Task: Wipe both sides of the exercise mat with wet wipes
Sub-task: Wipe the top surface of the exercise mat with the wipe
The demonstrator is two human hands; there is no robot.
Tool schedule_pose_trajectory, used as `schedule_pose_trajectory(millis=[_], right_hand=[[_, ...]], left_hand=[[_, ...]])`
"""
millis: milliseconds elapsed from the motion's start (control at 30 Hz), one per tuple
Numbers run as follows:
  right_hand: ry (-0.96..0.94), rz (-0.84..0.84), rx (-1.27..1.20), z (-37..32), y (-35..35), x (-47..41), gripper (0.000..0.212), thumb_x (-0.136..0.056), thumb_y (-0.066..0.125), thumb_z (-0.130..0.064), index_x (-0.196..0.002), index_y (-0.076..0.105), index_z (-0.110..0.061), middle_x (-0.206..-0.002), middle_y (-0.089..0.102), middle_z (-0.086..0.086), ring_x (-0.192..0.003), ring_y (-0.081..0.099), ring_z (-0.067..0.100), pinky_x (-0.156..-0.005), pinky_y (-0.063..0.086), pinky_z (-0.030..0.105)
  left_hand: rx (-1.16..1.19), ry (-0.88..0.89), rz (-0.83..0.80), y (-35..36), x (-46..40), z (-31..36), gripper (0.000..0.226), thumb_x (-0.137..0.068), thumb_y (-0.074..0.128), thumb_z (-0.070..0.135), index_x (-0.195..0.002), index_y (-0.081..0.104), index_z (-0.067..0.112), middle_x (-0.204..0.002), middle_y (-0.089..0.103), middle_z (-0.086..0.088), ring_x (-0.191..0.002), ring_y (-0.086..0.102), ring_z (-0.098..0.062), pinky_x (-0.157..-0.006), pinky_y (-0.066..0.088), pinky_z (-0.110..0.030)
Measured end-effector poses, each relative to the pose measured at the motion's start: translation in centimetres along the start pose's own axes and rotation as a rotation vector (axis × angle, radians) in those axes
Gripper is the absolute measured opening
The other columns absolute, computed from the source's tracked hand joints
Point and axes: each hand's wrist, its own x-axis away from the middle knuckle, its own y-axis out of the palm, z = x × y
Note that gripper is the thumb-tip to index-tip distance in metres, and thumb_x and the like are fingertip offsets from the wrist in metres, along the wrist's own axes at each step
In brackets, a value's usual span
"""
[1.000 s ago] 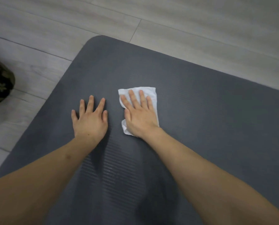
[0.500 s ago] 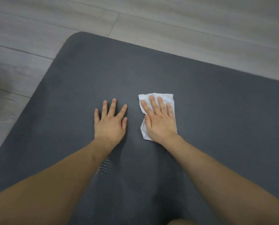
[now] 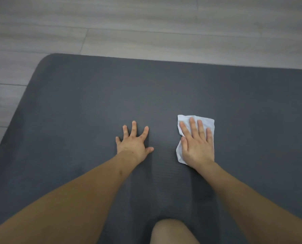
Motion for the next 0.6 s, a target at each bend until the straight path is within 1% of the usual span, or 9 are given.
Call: schedule_pose_trajectory(millis=[133, 233, 400, 500, 600], right_hand=[[-0.013, 0.001, 0.015, 0.3, 0.4, -0.3, 0.060, -0.105, 0.011, -0.045, -0.162, -0.006, -0.044, -0.172, -0.014, -0.007, -0.158, -0.017, 0.020, -0.127, -0.003, 0.052], [-0.007, 0.008, 0.031, 0.3, 0.5, -0.6, 0.060, -0.104, 0.009, -0.046, -0.162, -0.005, -0.044, -0.172, -0.015, -0.008, -0.158, -0.016, 0.020, -0.127, -0.004, 0.051], [0.003, 0.021, 0.043, 0.1, 0.5, -0.6, 0.058, -0.106, 0.011, -0.044, -0.163, -0.003, -0.044, -0.172, -0.015, -0.008, -0.158, -0.015, 0.020, -0.127, -0.003, 0.051], [0.004, 0.024, 0.026, -0.1, 0.4, -0.3, 0.057, -0.107, 0.010, -0.044, -0.162, -0.005, -0.047, -0.172, -0.014, -0.009, -0.158, -0.014, 0.019, -0.127, -0.004, 0.051], [0.013, 0.025, 0.009, -0.1, 0.4, 0.0, 0.057, -0.108, 0.012, -0.042, -0.161, -0.007, -0.048, -0.172, -0.015, -0.009, -0.158, -0.017, 0.018, -0.127, -0.007, 0.051]], left_hand=[[0.000, 0.031, -0.093, -0.5, -0.5, -0.6, 0.096, -0.093, 0.057, 0.065, -0.157, -0.013, 0.049, -0.164, -0.033, -0.001, -0.152, -0.023, -0.039, -0.120, 0.010, -0.068], [-0.002, 0.053, -0.098, -0.5, -0.7, -0.9, 0.102, -0.091, 0.063, 0.062, -0.157, -0.014, 0.048, -0.163, -0.034, -0.001, -0.152, -0.023, -0.040, -0.119, 0.011, -0.069], [-0.029, 0.070, -0.028, 0.5, -0.7, -0.9, 0.098, -0.093, 0.059, 0.062, -0.157, -0.014, 0.046, -0.163, -0.035, -0.004, -0.151, -0.025, -0.042, -0.119, 0.009, -0.070], [-0.030, 0.073, -0.016, 0.7, -0.6, -0.9, 0.096, -0.095, 0.056, 0.062, -0.157, -0.015, 0.046, -0.162, -0.036, -0.004, -0.150, -0.026, -0.042, -0.119, 0.007, -0.070], [-0.061, 0.060, -0.005, 0.9, -0.7, -0.6, 0.094, -0.095, 0.053, 0.064, -0.157, -0.016, 0.046, -0.163, -0.036, -0.005, -0.151, -0.024, -0.043, -0.118, 0.009, -0.071]])
